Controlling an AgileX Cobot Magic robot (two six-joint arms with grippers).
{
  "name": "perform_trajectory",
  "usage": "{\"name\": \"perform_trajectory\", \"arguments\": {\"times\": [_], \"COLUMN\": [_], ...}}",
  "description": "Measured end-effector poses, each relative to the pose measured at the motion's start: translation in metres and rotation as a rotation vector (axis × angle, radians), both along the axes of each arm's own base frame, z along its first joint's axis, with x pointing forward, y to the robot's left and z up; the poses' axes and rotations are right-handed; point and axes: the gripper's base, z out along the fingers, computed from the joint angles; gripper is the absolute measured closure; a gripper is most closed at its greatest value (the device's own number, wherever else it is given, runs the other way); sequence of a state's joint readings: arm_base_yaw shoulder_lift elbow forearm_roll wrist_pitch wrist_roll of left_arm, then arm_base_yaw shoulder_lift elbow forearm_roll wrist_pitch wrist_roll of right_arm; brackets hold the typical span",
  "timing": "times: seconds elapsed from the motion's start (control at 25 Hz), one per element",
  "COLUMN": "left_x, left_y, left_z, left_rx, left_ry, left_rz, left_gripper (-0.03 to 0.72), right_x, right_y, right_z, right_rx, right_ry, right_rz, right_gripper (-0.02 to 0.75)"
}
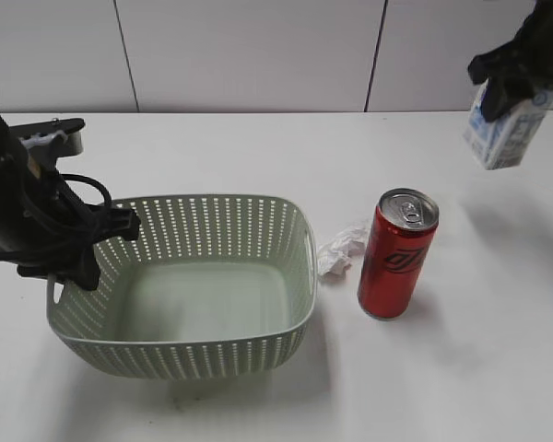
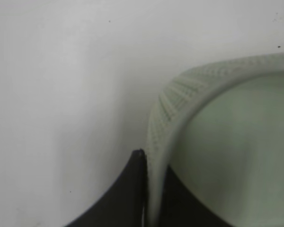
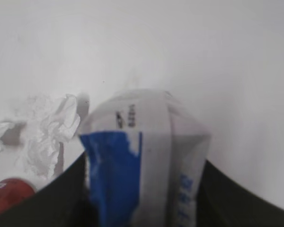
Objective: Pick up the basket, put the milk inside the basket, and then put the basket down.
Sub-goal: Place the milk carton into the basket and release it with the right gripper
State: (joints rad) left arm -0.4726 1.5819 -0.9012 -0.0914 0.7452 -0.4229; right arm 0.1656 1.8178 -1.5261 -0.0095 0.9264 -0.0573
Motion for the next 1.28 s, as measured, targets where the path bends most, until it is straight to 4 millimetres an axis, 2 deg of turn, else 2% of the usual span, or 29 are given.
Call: {"name": "perform_trajectory", "arguments": {"times": [0.16, 0.32, 0.44, 0.56, 0.72, 0.88, 1.08, 1.28], "left_x": [0.001, 0.001, 0.001, 0.001, 0.001, 0.001, 0.001, 0.001], "left_y": [0.001, 0.001, 0.001, 0.001, 0.0, 0.0, 0.0, 0.0], "left_z": [0.0, 0.0, 0.0, 0.0, 0.0, 0.0, 0.0, 0.0], "left_rx": [0.009, 0.009, 0.008, 0.008, 0.006, 0.004, 0.001, 0.001], "left_ry": [-0.011, -0.011, -0.01, -0.01, -0.009, -0.008, -0.007, -0.007], "left_rz": [-0.008, -0.008, -0.008, -0.008, -0.006, -0.004, -0.002, -0.002], "left_gripper": [0.69, 0.69, 0.69, 0.69, 0.69, 0.69, 0.69, 0.69], "right_x": [-0.029, -0.064, -0.091, -0.117, -0.143, -0.16, -0.158, -0.15], "right_y": [0.018, 0.056, 0.094, 0.133, 0.172, 0.194, 0.2, 0.214], "right_z": [0.047, 0.082, 0.096, 0.097, 0.087, 0.057, 0.004, -0.03], "right_rx": [0.016, 0.044, 0.088, 0.154, 0.196, 0.224, 0.224, 0.203], "right_ry": [-0.091, -0.17, -0.199, -0.172, -0.126, -0.104, -0.079, -0.034], "right_rz": [0.061, 0.191, 0.318, 0.442, 0.564, 0.596, 0.56, 0.598], "right_gripper": [0.414, 0.414, 0.414, 0.414, 0.414, 0.414, 0.414, 0.414]}}
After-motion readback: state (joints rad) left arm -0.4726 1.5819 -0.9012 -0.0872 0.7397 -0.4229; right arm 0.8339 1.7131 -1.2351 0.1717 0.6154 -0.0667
